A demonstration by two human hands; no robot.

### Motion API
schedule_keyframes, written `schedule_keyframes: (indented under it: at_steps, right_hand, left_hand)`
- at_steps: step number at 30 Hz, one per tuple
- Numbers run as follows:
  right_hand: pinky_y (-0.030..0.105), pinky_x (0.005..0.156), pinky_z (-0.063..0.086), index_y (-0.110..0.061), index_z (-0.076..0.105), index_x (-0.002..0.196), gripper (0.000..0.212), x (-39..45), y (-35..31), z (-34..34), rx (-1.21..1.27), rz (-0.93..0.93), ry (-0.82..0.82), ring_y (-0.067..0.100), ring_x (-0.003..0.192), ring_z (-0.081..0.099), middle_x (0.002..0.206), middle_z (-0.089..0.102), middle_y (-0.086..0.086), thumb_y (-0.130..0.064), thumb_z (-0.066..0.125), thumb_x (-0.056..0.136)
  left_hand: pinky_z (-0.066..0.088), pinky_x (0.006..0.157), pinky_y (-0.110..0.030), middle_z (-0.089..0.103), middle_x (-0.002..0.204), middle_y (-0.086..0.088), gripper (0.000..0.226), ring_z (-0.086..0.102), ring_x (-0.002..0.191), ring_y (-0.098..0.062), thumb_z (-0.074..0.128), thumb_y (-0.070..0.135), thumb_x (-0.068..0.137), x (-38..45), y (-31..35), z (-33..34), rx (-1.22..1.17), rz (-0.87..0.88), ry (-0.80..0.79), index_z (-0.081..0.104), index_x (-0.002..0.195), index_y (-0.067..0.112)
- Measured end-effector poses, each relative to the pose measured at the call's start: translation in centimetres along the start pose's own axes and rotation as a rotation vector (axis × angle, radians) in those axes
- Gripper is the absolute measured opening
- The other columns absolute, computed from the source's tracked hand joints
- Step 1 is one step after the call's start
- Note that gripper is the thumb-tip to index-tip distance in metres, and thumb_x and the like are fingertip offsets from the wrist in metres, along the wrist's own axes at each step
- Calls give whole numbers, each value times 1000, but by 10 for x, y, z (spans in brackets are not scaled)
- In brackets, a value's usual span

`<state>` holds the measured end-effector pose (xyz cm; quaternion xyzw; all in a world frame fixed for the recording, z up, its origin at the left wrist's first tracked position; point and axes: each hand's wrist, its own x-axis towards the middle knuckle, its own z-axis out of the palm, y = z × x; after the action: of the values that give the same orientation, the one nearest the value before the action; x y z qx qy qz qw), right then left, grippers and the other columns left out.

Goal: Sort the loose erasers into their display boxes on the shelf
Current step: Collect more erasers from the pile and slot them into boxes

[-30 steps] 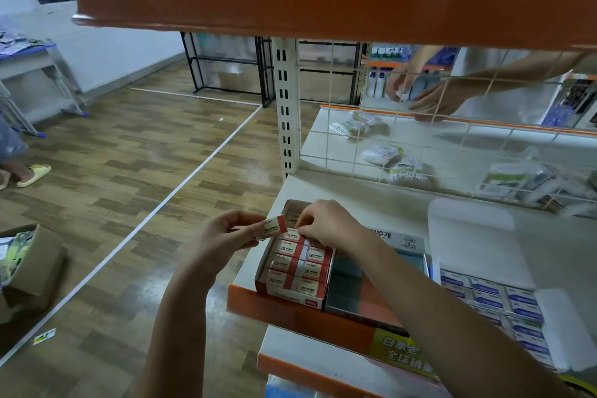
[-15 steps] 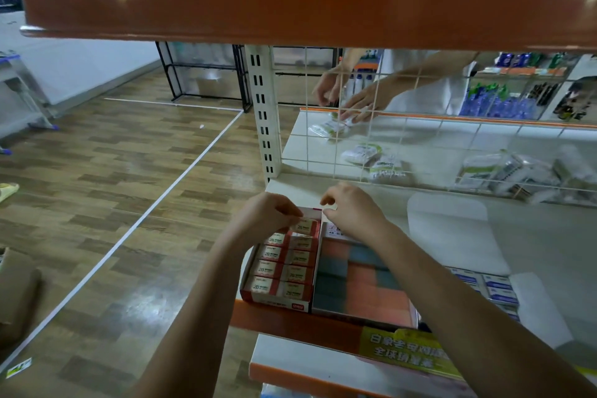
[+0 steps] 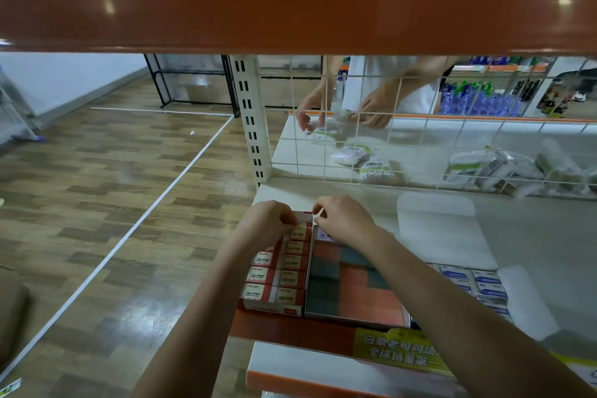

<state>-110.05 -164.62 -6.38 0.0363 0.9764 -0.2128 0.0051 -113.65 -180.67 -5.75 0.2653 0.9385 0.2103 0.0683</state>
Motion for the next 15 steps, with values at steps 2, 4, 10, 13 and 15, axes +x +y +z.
schedule_keyframes:
  at_steps: [2,4,10,13,15]
  right_hand:
    - [28,67,44,-17,60,111,23,-1,-1,-1,-5,-3,-1,20,87,58,104,64,4,-19,49,91]
    - [27,64,41,-16,60,110,23,-1,-2,-1,-9,-6,-2,19,83,57,102,63,5,-17,48,91]
    - [29,65,46,-16,57,113,25,-2,-3,-4,-28,-14,-36,20,85,61,99,66,4,-15,48,90]
    - [32,73,48,-19,54,117,27,-6,-1,-13,-21,-23,-29,21,91,59,108,63,4,-20,50,91]
    - [34,79,49,-20,53,119,28,-13,6,-24,-25,-22,-6,20,96,58,112,62,3,-23,53,91]
  left_hand:
    - [47,70,-15,67,98,4,14,58,84,-6,61,17,88,-1,0,3,34,8,9,69,100,17]
    - [42,69,-12,66,100,4,15,56,83,-5,59,16,89,-1,1,5,78,20,9,68,101,17]
    - [50,83,-22,65,107,2,17,60,93,-10,59,17,89,4,8,6,193,32,3,68,103,19]
    - [51,85,-26,64,108,1,18,60,93,-11,57,24,90,6,18,0,222,69,38,65,105,19]
    - [50,84,-26,63,110,2,19,60,95,-11,55,29,92,11,31,-3,235,107,66,64,107,21]
